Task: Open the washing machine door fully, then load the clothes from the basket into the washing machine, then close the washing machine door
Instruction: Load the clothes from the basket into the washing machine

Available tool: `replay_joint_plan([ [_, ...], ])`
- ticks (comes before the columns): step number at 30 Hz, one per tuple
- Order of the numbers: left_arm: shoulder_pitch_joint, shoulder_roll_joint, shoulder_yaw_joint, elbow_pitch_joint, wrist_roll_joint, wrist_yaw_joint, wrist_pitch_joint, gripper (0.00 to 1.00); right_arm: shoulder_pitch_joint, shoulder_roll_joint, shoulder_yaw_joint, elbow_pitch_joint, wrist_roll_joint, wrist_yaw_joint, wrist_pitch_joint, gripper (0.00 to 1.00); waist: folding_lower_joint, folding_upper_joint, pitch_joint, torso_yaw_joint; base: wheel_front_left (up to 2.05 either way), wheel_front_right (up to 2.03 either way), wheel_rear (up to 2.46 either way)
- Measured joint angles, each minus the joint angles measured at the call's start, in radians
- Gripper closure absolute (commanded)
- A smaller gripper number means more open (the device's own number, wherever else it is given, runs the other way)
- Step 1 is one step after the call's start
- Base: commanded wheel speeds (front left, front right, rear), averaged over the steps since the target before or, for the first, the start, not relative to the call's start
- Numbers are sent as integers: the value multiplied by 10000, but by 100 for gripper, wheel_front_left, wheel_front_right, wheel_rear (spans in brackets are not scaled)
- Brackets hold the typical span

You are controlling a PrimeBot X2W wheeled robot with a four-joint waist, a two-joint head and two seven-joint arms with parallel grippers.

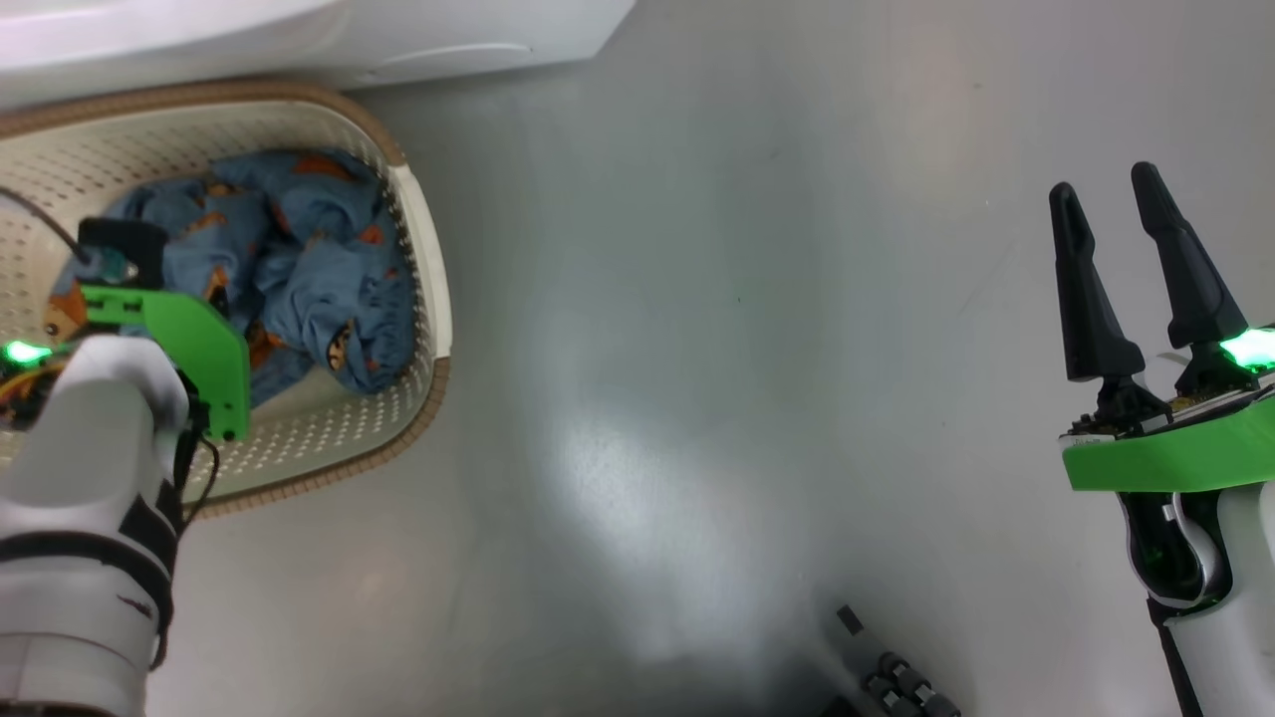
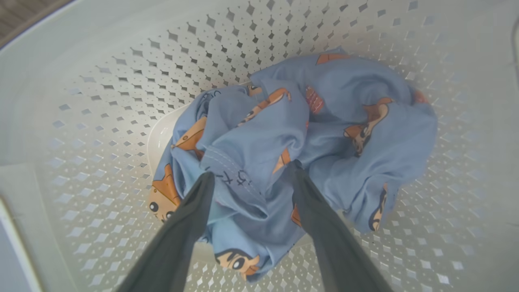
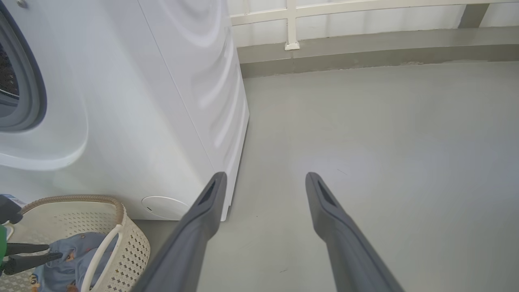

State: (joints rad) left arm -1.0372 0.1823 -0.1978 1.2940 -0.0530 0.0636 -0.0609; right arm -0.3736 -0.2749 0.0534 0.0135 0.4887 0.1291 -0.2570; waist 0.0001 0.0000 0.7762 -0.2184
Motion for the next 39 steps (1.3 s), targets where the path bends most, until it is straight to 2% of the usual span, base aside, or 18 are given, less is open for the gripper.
replay_joint_plan([
  [11, -590, 261, -447, 19, 343, 562, 731, 0, -227, 111, 142, -278, 144, 0, -2, 0, 1, 0, 655, -172, 0, 0, 0],
  [17, -592, 353, -677, 21, 403, 560, 1055, 0, -284, 184, 284, -324, 146, 0, -2, 0, 0, 0, 791, -256, 0, 0, 0],
  [19, -594, 422, -746, 21, 401, 552, 1068, 53, -416, 184, 290, -353, 151, 0, -2, 0, 0, 0, 813, -276, 0, 0, 0],
  [21, -599, 462, -821, 25, 403, 543, 1143, 78, -435, 182, 293, -368, 161, 0, -2, 0, 0, 0, 818, -278, 0, 0, 0],
  [22, -610, 466, -836, 25, 403, 539, 1147, 94, -435, 182, 293, -370, 169, 0, -2, 0, 0, 0, 819, -276, 0, 0, 0],
  [23, -635, 464, -853, 29, 403, 539, 1152, 100, -433, 182, 295, -372, 174, 0, -2, 0, -1, 0, 817, -274, 0, 0, 0],
  [29, -698, 418, -855, 38, 314, 495, 1068, 100, -434, 171, 290, -382, 174, 0, -2, 0, 0, 0, 729, -192, 0, 0, 0],
  [39, -95, -159, -253, 46, -706, 449, -842, 100, -364, 0, 244, -232, 173, 0, -2, 0, 0, 0, -111, 179, 0, 0, 0],
])
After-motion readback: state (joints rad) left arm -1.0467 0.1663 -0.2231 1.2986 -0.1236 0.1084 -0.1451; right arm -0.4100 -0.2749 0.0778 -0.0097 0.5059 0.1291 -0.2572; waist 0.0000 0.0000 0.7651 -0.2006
